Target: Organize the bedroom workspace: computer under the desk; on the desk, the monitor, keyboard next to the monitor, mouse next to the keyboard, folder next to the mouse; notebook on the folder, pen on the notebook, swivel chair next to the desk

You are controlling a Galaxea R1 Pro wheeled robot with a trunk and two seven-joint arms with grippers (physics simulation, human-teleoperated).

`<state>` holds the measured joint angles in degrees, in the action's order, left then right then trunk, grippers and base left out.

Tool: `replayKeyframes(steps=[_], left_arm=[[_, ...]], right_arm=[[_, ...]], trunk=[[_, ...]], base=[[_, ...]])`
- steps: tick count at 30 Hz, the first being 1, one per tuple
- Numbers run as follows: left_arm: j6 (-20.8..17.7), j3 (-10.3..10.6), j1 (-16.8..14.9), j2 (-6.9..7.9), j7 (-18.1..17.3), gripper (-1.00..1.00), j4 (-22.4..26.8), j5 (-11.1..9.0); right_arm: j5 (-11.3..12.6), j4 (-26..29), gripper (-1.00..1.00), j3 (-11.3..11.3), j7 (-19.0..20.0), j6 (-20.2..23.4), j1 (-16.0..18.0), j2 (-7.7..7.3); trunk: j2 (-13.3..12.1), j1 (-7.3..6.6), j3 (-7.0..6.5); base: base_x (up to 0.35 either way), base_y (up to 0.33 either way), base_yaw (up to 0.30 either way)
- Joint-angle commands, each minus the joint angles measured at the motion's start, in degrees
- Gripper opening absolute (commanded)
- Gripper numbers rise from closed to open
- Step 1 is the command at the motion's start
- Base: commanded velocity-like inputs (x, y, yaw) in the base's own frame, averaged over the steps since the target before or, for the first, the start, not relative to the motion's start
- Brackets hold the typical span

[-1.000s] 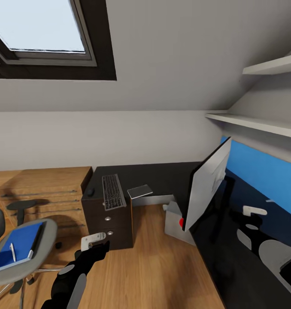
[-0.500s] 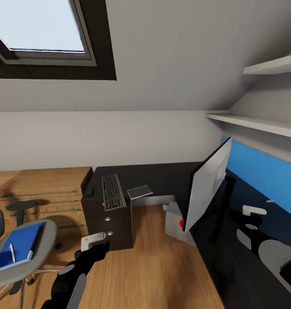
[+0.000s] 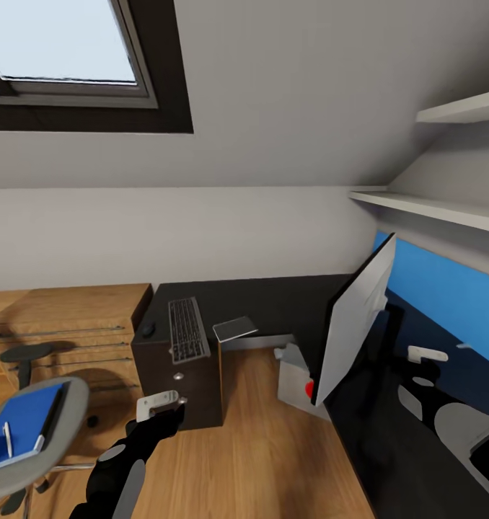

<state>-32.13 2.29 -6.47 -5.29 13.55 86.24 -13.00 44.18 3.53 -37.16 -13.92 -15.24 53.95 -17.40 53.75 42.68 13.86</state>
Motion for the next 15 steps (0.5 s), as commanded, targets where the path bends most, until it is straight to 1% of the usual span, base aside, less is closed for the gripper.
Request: replayKeyframes(steps=[1, 6, 11, 15], left_arm=[[-0.2, 0.07, -0.05, -0.02, 0.52, 1.0, 0.07, -0.58], [-0.17, 0.76, -0.03, 0.01, 0.52, 1.0, 0.07, -0.6], [-0.14, 1.17, -0.1, 0.01, 0.52, 1.0, 0.47, -0.61], [-0.12, 1.27, -0.11, 0.01, 0.52, 1.0, 1.19, -0.62]], right_arm=[[0.45, 0.04, 1.0, -0.48, -0.23, -0.02, 0.02, -0.05], [0.46, 0.0, 1.0, -0.42, -0.25, 0.09, 0.02, -0.08], [0.47, -0.02, 1.0, -0.38, -0.24, 0.09, 0.02, -0.16], [0.47, -0.02, 1.0, -0.37, -0.26, 0.11, 0.02, -0.18]], trunk=[[0.06, 0.02, 0.08], [0.06, 0.02, 0.08], [0.06, 0.02, 0.08], [0.06, 0.02, 0.08]], base=[[0.159, 0.0, 0.0], [0.175, 0.0, 0.0], [0.04, 0.0, 0.0], [0.228, 0.0, 0.0]])
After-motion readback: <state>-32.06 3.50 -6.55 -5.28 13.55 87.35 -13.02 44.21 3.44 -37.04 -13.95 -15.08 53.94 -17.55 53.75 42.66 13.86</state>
